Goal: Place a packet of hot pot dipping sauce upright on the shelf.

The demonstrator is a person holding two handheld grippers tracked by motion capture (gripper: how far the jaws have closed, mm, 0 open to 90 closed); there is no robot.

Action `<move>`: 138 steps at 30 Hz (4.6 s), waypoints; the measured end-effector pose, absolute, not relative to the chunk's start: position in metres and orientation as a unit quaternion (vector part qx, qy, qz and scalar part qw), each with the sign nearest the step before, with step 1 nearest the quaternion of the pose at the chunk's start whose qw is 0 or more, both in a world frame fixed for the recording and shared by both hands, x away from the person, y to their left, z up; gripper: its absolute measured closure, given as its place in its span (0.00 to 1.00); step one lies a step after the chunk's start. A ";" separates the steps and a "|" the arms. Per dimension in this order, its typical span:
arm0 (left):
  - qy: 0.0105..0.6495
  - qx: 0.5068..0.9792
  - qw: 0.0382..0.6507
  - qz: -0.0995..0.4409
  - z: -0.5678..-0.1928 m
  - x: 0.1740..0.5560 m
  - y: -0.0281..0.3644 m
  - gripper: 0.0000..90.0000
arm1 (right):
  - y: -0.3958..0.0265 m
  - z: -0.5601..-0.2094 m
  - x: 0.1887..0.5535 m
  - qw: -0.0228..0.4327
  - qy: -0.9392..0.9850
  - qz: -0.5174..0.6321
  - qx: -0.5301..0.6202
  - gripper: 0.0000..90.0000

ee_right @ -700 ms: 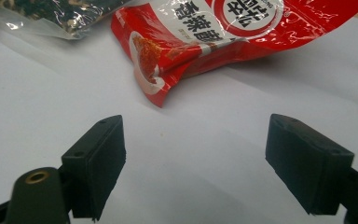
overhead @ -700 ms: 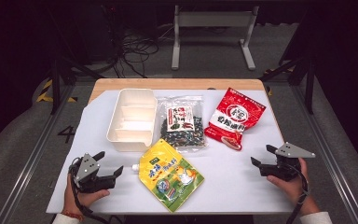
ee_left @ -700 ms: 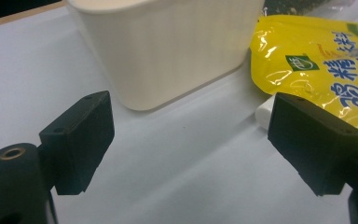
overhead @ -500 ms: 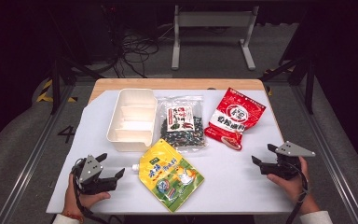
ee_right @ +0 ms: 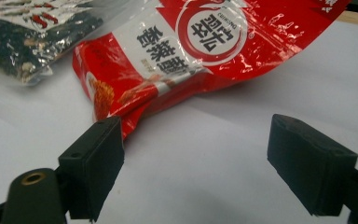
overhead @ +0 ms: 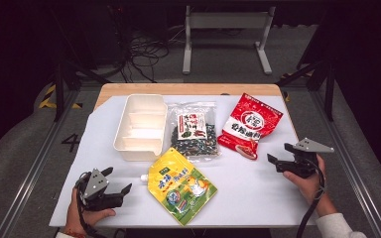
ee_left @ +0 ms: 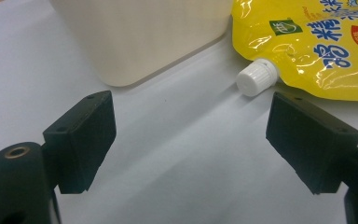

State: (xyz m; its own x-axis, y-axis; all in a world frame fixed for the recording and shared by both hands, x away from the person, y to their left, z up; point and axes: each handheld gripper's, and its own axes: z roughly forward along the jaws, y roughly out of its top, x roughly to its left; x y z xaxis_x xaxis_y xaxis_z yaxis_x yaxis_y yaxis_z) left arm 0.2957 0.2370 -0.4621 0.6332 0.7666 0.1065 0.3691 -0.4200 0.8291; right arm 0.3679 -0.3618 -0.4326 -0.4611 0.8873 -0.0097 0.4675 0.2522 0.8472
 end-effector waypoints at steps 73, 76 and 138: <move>0.320 0.803 0.456 0.211 -0.444 0.287 0.219 0.20 | -0.338 -0.431 0.415 0.159 0.764 0.433 0.451 0.98; 0.301 0.804 0.469 0.208 -0.434 0.285 0.209 0.20 | -0.338 -0.430 0.413 0.162 0.763 0.439 0.447 0.98; 0.273 0.785 0.550 -0.079 -0.426 0.459 -0.030 0.21 | -0.347 -0.402 0.347 0.193 0.754 0.538 0.324 0.99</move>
State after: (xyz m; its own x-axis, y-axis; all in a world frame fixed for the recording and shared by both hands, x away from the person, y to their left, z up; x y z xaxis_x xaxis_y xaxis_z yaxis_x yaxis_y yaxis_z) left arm 0.4588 -0.0299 -0.4261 0.8387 0.3421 -0.4238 0.5152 -0.2457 0.8211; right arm 0.3473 -0.3472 -0.4019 -0.7156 0.6962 0.0573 0.2805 0.2112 0.9363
